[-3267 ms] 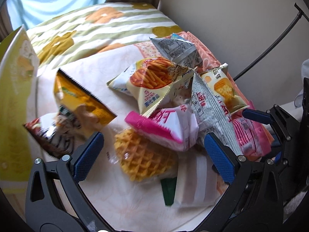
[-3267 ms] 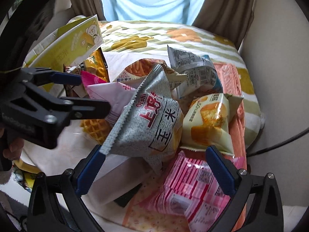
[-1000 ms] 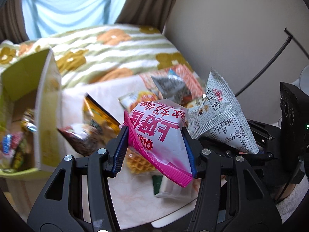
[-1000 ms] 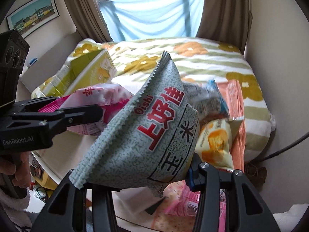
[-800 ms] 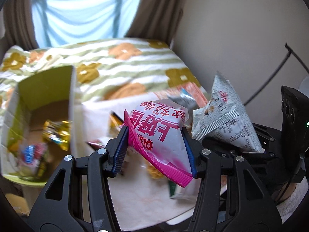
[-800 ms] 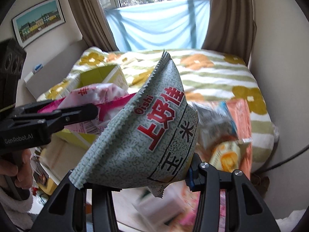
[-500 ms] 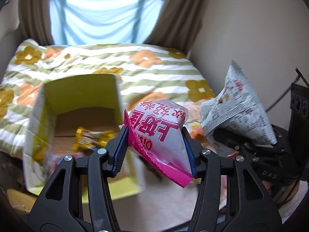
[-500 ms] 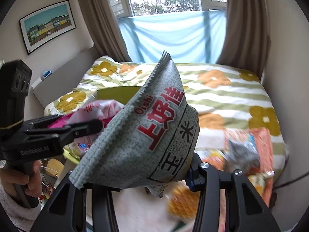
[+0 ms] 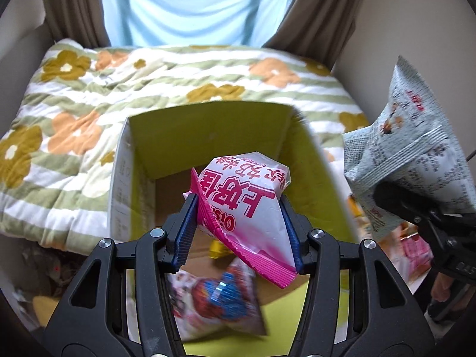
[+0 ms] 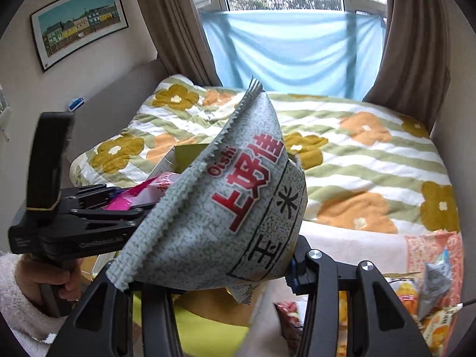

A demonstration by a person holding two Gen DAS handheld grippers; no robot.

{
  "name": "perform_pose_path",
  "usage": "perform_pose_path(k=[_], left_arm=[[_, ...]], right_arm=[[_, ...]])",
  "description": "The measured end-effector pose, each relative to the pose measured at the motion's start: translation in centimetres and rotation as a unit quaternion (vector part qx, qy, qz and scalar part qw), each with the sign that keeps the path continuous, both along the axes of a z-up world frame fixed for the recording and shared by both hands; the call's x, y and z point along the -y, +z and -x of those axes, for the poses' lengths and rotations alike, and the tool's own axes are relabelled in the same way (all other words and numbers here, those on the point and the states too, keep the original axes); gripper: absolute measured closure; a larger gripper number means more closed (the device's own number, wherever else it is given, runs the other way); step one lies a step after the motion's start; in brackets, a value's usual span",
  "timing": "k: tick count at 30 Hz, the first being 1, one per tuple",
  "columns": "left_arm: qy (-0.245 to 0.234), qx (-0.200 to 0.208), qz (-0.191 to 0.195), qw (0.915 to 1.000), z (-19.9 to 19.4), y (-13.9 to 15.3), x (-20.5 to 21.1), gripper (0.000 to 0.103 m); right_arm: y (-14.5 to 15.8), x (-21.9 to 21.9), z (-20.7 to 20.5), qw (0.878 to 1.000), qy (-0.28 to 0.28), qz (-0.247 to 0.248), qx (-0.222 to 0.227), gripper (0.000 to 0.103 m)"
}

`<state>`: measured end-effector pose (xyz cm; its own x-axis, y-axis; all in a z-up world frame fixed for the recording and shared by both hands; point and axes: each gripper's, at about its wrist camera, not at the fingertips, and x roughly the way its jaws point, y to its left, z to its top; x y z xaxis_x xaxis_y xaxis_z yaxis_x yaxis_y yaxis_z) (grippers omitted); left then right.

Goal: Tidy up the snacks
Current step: 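Carry both bags over the yellow box and open both tools to drop them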

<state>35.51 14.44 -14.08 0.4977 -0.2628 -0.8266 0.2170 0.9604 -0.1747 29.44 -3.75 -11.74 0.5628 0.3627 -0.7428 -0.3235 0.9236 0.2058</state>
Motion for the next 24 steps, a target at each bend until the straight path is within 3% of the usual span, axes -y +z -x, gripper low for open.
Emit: perform_pose_path(k=[9, 11, 12, 13, 15, 24], left_arm=[[-0.014, -0.024, -0.031, 0.9991, -3.4, -3.4, -1.4, 0.054], [-0.013, -0.021, -0.034, 0.9991, -3.5, -3.4, -1.6, 0.041], [-0.013, -0.014, -0.029, 0.9994, -3.4, -3.1, -1.7, 0.015], [-0.010, -0.005, -0.026, 0.9996, -3.2, -2.8, -1.8, 0.001], [-0.006, 0.014, -0.022, 0.9997, -2.4, -1.7, -2.1, 0.000], [0.010, 0.024, -0.032, 0.9992, 1.4, 0.2, -5.1, 0.000]], right_arm=[[-1.8, -2.8, -1.8, 0.999, -0.014, 0.017, -0.033, 0.060], [-1.9, -3.2, -2.1, 0.999, -0.017, 0.020, -0.037, 0.060], [-1.9, -3.2, -2.3, 0.999, -0.019, 0.020, -0.038, 0.060], [-2.0, -3.4, -2.4, 0.999, -0.021, 0.020, -0.040, 0.060], [-2.0, -3.4, -2.5, 0.999, -0.024, 0.021, -0.043, 0.060], [-3.1, -3.8, -3.0, 0.997, -0.027, 0.041, -0.066, 0.060]])
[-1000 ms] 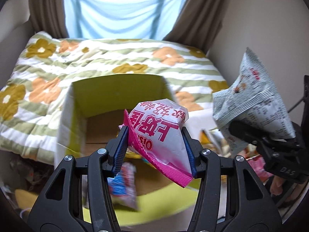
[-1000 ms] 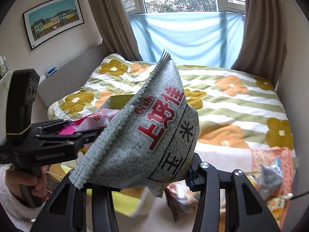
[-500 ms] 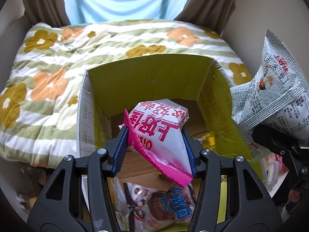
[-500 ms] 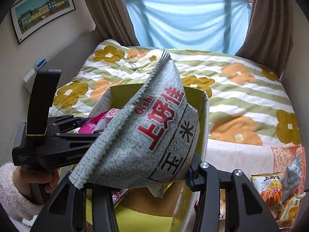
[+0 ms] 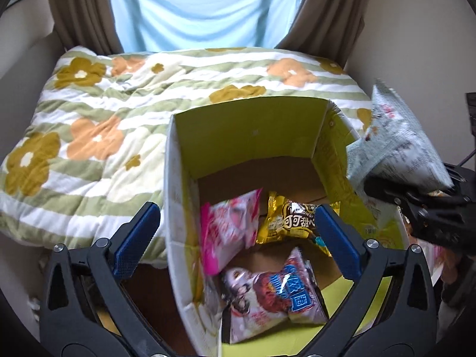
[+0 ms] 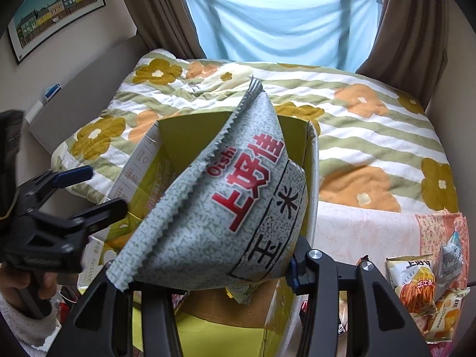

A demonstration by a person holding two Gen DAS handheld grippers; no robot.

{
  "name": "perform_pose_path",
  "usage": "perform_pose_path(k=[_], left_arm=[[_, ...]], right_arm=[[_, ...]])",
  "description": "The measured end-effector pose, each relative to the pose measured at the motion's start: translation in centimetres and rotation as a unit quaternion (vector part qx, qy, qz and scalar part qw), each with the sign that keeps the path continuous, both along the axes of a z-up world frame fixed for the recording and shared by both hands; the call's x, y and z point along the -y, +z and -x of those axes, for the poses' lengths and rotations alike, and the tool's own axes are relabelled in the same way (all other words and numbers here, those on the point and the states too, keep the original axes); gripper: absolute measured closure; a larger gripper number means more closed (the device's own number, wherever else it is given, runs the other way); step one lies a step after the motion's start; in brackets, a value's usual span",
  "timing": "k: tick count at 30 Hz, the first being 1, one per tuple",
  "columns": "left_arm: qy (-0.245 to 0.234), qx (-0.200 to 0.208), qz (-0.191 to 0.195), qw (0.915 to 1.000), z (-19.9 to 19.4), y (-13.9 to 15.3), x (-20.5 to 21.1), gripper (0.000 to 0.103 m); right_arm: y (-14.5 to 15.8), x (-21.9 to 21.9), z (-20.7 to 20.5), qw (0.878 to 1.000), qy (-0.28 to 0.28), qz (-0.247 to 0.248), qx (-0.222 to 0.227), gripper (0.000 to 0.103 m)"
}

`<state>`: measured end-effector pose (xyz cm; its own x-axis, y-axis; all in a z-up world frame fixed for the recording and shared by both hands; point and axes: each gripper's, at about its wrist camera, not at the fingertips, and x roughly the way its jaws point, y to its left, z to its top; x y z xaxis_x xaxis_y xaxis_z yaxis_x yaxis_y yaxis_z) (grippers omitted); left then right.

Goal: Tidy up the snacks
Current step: 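Carry both bags over the yellow box and open both tools to drop them, then move both tools back over the remaining snacks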

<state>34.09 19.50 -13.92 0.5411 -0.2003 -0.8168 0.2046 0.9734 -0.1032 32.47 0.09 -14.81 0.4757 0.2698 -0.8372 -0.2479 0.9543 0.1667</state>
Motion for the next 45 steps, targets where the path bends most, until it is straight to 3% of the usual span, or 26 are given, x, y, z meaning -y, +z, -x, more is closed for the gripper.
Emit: perform_pose_path(k=[5, 7, 8, 9, 21, 29, 38, 45], left_arm=[[0.009, -0.001, 0.004, 1.0000, 0.9, 0.4, -0.8, 0.000], [0.010, 0.000, 0.000, 0.9999, 1.3, 0.6, -0.7, 0.000], [0.011, 0.000, -0.002, 0.9999, 1.4, 0.7, -0.7, 0.000], [0.013, 0.001, -0.004, 0.9999, 1.6, 0.8, -0.7, 0.000], [0.000, 0.004, -0.010, 0.9999, 3.8, 1.2, 0.2, 0.000], [-0.027, 0.020, 0.000, 0.9994, 5.6, 3.5, 1.6, 0.000], [-0.070, 0.040, -0.006, 0.9967, 8.8, 5.5, 7.0, 0.000], [-0.096, 0.035, 0.002, 0.9948, 12.3, 5.3, 14.1, 0.000]], right_arm=[[-0.3, -0.7, -1.0, 1.000, -0.002, 0.011, -0.004, 0.058], [-0.1, -1.0, -1.0, 1.000, -0.010, 0.028, 0.010, 0.042], [0.0, -1.0, -1.0, 0.999, -0.014, 0.030, 0.016, 0.015], [0.1, -1.1, -0.8, 0.999, -0.014, 0.026, 0.020, 0.000], [1.2, -0.4, 3.2, 0.999, -0.029, 0.003, 0.033, 0.000], [4.6, 1.9, 6.3, 0.997, -0.062, -0.006, 0.048, 0.000], [6.6, 6.9, 10.9, 0.993, -0.102, 0.013, 0.064, 0.000], [7.0, 15.0, 16.1, 0.984, -0.152, 0.021, 0.088, 0.000]])
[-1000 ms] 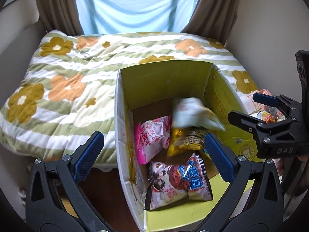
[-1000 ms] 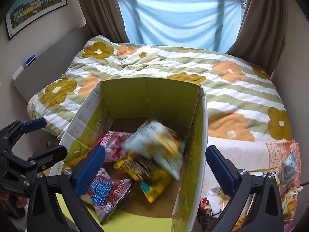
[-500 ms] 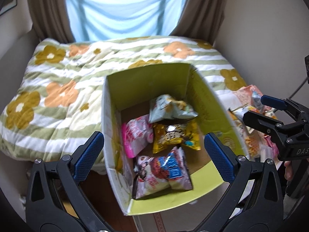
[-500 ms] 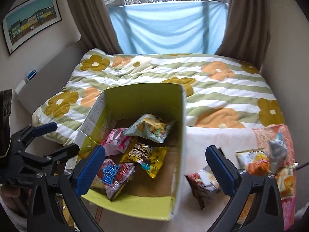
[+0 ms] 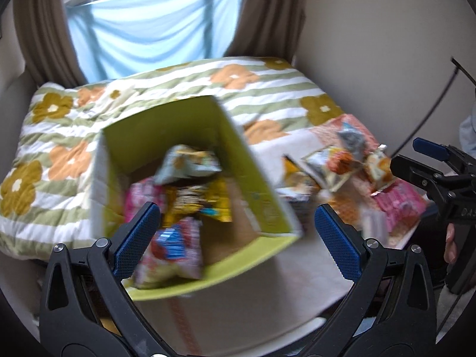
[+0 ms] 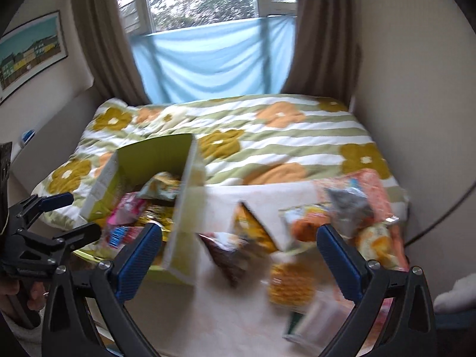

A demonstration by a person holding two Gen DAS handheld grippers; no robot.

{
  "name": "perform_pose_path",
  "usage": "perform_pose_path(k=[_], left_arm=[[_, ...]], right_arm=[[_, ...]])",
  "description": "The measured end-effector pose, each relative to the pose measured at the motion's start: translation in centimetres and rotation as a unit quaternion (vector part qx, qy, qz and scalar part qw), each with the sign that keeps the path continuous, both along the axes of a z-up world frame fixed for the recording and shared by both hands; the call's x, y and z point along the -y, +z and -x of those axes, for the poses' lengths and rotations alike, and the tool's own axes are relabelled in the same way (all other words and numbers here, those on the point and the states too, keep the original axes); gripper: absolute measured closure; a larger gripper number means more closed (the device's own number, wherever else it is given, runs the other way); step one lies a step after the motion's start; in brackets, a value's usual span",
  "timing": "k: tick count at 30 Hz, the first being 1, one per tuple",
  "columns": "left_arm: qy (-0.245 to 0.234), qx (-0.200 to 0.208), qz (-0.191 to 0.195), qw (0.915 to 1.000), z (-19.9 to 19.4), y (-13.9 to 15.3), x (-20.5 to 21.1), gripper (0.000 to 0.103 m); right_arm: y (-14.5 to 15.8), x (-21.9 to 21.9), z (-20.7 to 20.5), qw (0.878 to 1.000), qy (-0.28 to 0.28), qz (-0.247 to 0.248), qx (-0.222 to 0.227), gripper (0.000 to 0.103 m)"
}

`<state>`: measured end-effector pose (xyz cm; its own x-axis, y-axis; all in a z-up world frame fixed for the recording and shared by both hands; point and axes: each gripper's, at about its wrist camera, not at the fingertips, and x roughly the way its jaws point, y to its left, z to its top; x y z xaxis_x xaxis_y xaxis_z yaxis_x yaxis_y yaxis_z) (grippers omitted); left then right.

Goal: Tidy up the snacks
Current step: 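Move both tools back over the remaining snacks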

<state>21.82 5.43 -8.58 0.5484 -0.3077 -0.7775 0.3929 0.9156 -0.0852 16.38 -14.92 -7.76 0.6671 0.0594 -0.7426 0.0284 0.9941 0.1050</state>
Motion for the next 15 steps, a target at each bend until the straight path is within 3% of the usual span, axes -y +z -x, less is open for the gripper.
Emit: perform_pose_path(k=[11, 15], left_arm=[[-0.036, -0.027, 0.009, 0.9990, 6.2, -2.5, 14.2, 0.000], [-0.046, -0.045, -0.002, 0.9979, 7.6, -4.3, 18.3, 0.000]], right_arm=[[-2.5, 13.2, 6.5, 0.998, -0.038, 0.023, -0.037, 0.000], [-4.2, 16.5, 7.9, 0.998, -0.041, 0.005, -0.052, 0.000]])
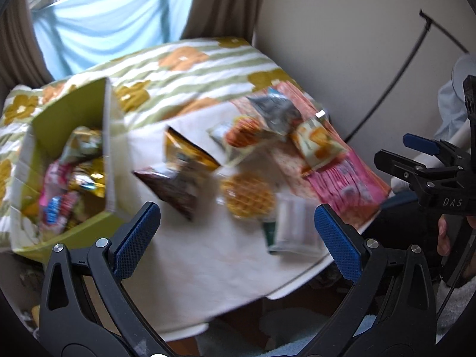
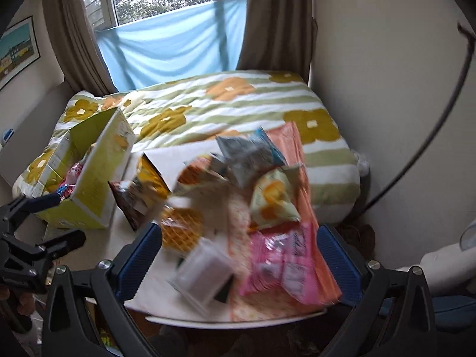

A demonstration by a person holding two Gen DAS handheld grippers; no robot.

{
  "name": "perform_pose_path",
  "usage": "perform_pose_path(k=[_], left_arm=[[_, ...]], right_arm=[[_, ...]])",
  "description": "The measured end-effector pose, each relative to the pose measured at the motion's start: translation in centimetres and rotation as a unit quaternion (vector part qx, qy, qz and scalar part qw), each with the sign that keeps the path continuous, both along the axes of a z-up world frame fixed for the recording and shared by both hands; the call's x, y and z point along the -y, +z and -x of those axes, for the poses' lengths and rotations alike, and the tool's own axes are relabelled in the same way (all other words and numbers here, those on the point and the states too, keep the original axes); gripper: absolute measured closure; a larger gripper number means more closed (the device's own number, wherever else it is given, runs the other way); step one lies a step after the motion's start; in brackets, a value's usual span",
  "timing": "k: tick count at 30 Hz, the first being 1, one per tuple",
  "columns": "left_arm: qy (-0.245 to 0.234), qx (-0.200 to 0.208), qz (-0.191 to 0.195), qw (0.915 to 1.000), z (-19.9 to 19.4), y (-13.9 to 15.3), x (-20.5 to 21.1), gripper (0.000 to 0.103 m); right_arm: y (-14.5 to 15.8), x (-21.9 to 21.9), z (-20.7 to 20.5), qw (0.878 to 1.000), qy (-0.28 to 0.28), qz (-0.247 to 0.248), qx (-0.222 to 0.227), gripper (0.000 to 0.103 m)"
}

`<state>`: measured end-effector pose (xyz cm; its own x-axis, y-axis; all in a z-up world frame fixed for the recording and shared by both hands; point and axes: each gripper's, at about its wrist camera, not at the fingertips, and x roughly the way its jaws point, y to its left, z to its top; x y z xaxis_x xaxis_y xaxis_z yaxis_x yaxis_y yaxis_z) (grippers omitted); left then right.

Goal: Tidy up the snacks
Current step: 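Move both tools back over the remaining snacks, then grasp the white packet with left tool while right tool grasps pink biscuit pack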

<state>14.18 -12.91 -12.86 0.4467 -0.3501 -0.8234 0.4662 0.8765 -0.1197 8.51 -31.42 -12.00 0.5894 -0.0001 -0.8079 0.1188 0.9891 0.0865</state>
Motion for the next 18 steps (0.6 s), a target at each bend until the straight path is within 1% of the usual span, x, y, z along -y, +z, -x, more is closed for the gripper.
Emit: perform_pose_path(k=[3, 8, 14, 18], left_arm=[[-0.007, -0.015, -0.005, 0.9998, 1.0, -1.8, 3.0, 0.000], [-0.018, -0.036, -0.020, 0.9990, 1.8, -4.9, 5.8, 0.000], [-0.027, -0.033, -0.037, 0.9984, 1.9, -8.6, 7.9, 0.000], [-0.038, -0.031, -0.047, 0.9977, 1.7, -10.9, 9.3, 0.000]], right_arm=[[-2.0, 2.2, 0.7, 1.000, -0.003, -0.025, -0.014, 0.000], [-5.7, 4.4, 1.2, 0.998, -0.009, -0.051, -0.037, 0.000], [-9.0, 5.9, 2.1, 0.996, -0.029, -0.079, -0.027, 0.000], [-10.3, 6.3, 2.7, 0.995, -0.035, -0.095, -0.018, 0.000]])
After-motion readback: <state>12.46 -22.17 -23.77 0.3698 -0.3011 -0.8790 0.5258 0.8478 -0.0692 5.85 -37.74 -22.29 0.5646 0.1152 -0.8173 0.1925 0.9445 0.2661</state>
